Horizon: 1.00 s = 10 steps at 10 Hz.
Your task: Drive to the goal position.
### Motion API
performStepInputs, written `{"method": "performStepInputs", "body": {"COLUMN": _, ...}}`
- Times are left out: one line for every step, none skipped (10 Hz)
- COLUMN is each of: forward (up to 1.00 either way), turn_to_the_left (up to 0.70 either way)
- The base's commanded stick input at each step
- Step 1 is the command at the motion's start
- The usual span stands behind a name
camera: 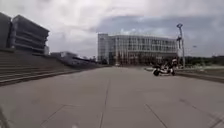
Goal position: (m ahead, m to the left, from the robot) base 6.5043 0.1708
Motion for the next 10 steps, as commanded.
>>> {"method": "performStepInputs", "body": {"forward": 0.85, "turn_to_the_left": 0.00}}
{"method": "performStepInputs", "body": {"forward": 0.85, "turn_to_the_left": 0.00}}
{"method": "performStepInputs", "body": {"forward": 0.85, "turn_to_the_left": 0.00}}
{"method": "performStepInputs", "body": {"forward": 0.85, "turn_to_the_left": 0.00}}
{"method": "performStepInputs", "body": {"forward": 0.85, "turn_to_the_left": 0.00}}
{"method": "performStepInputs", "body": {"forward": 0.85, "turn_to_the_left": 0.00}}
{"method": "performStepInputs", "body": {"forward": 0.85, "turn_to_the_left": 0.00}}
{"method": "performStepInputs", "body": {"forward": 0.85, "turn_to_the_left": 0.00}}
{"method": "performStepInputs", "body": {"forward": 0.85, "turn_to_the_left": 0.00}}
{"method": "performStepInputs", "body": {"forward": 0.85, "turn_to_the_left": 0.00}}
